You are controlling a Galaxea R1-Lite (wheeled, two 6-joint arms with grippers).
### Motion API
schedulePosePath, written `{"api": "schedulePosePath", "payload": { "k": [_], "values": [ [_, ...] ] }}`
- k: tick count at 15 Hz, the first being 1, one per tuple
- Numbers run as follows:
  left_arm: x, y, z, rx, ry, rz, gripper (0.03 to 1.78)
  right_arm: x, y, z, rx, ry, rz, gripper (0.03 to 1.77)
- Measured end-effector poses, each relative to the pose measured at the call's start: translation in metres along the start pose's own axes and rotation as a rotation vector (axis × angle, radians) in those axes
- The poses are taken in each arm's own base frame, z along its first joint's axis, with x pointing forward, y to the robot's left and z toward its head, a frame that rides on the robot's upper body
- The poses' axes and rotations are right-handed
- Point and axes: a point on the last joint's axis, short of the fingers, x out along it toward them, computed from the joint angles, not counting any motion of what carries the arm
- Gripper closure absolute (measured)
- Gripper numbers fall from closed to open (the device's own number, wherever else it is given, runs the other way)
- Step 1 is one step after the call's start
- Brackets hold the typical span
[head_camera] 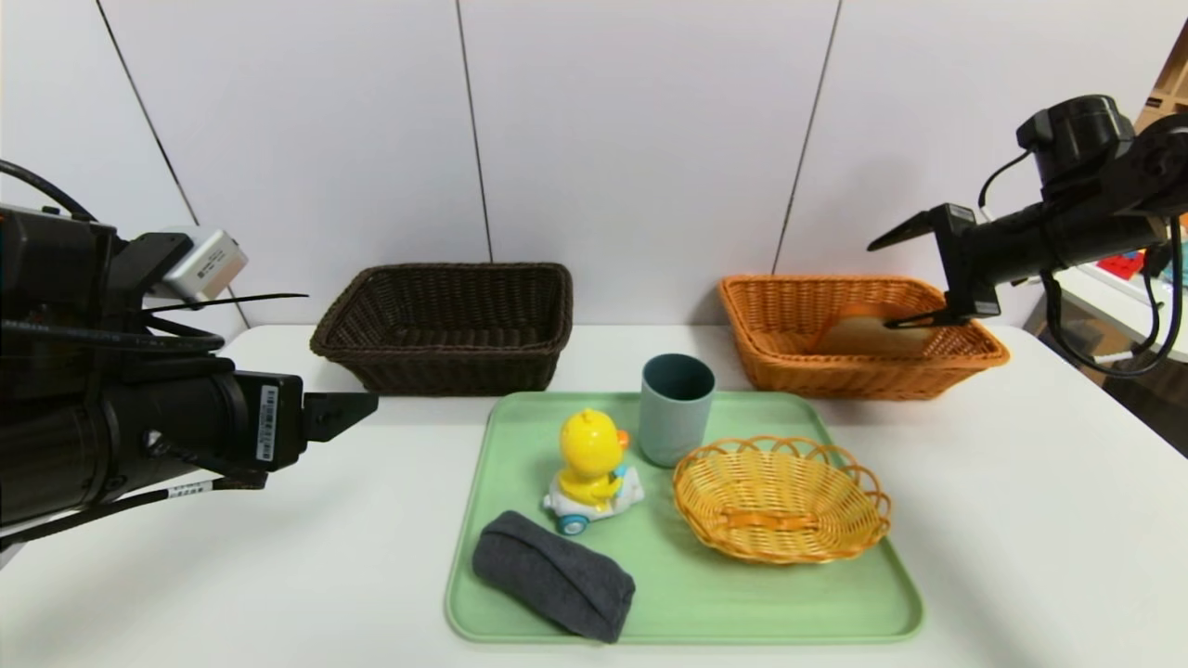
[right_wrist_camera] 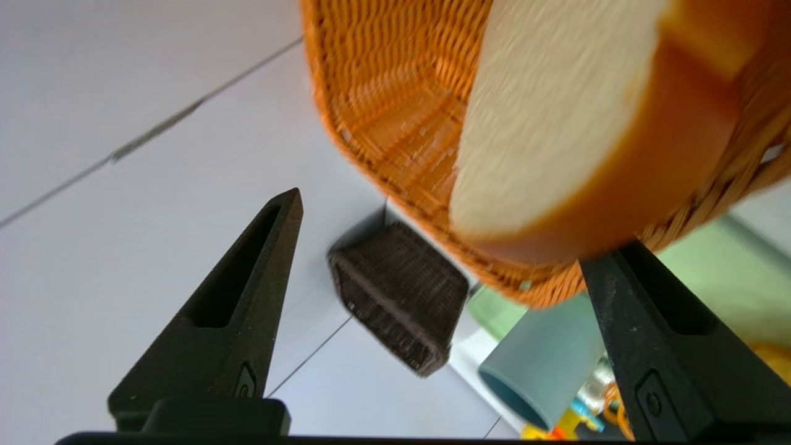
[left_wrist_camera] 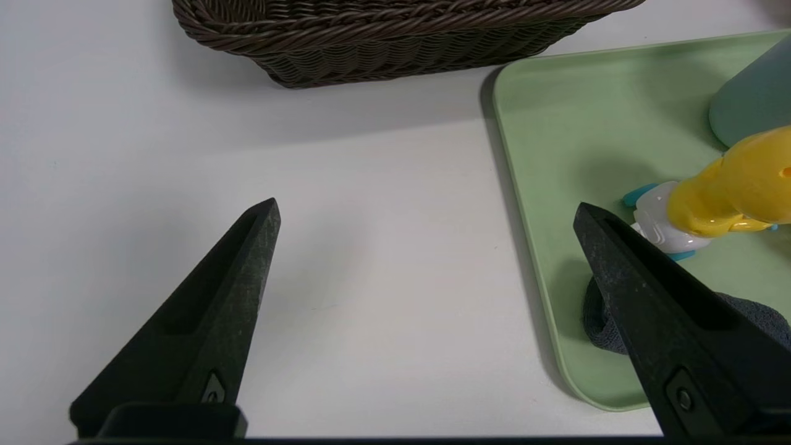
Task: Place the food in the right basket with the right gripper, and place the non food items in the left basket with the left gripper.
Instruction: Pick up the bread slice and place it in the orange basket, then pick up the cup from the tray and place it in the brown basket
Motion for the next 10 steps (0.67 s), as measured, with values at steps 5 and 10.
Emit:
{"api": "schedulePosePath", "payload": {
  "k": [5,10],
  "values": [
    [0.0,0.0,0.0,0.0,0.0,0.0,0.12,-0.055,0.011,-0.041,-0.022,0.056,0.062,0.2],
    [0.0,0.0,0.0,0.003,0.0,-0.003,0.12,-0.104,0.004,-0.087,-0.055,0.088,0.038,0.15]
  ]
}}
